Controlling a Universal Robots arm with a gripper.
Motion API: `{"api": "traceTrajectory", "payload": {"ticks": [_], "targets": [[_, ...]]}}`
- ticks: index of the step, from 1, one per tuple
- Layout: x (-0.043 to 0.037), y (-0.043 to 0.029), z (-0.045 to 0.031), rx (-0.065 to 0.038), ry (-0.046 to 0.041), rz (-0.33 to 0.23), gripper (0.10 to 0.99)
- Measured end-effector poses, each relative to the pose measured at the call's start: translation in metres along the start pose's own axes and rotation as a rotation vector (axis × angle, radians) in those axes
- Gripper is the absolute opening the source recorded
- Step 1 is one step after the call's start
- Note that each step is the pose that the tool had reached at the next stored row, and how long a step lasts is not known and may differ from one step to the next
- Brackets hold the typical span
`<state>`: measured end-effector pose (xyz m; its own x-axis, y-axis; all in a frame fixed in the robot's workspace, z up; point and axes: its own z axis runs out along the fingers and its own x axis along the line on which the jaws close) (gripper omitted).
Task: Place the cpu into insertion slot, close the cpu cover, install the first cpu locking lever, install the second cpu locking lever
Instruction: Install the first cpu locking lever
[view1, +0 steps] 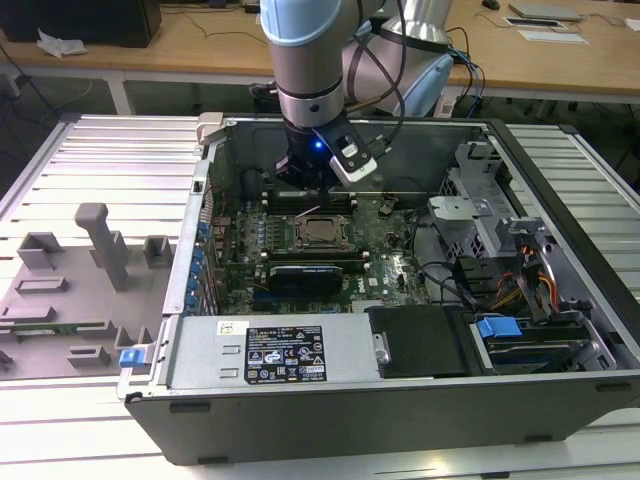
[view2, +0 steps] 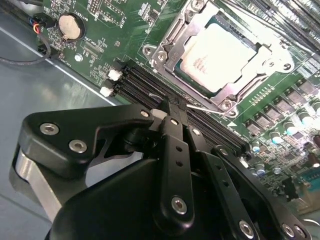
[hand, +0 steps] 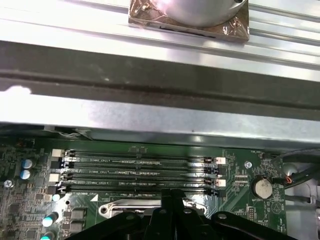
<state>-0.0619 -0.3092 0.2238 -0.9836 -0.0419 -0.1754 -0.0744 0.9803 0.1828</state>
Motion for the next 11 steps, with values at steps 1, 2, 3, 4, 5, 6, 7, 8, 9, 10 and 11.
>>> {"api": "traceTrajectory", "payload": {"ticks": [1, 2, 3, 4, 5, 6, 7, 8, 9, 10, 11], "targets": [[0.0002, 0.0001, 0.0013, 0.001, -0.0016, 0.000, 0.106], [0.0003, 0.0000, 0.0018, 0.003, -0.0016, 0.000, 0.106], [0.0003, 0.0000, 0.0019, 0.003, -0.0017, 0.000, 0.106], [0.0004, 0.0000, 0.0019, 0.003, -0.0018, 0.000, 0.106], [0.0006, 0.0000, 0.0020, 0.003, -0.0026, 0.000, 0.106], [0.0012, 0.0001, 0.0023, 0.006, -0.0057, -0.001, 0.106], [0.0015, 0.0001, 0.0025, 0.013, -0.0065, -0.002, 0.106], [0.0020, 0.0000, 0.0026, 0.022, -0.0083, -0.003, 0.106], [0.0023, 0.0002, 0.0030, 0.026, -0.0117, -0.003, 0.106], [0.0026, 0.0005, 0.0033, 0.028, -0.0174, -0.002, 0.106], [0.0028, 0.0010, 0.0036, 0.028, -0.0229, -0.002, 0.106]]}}
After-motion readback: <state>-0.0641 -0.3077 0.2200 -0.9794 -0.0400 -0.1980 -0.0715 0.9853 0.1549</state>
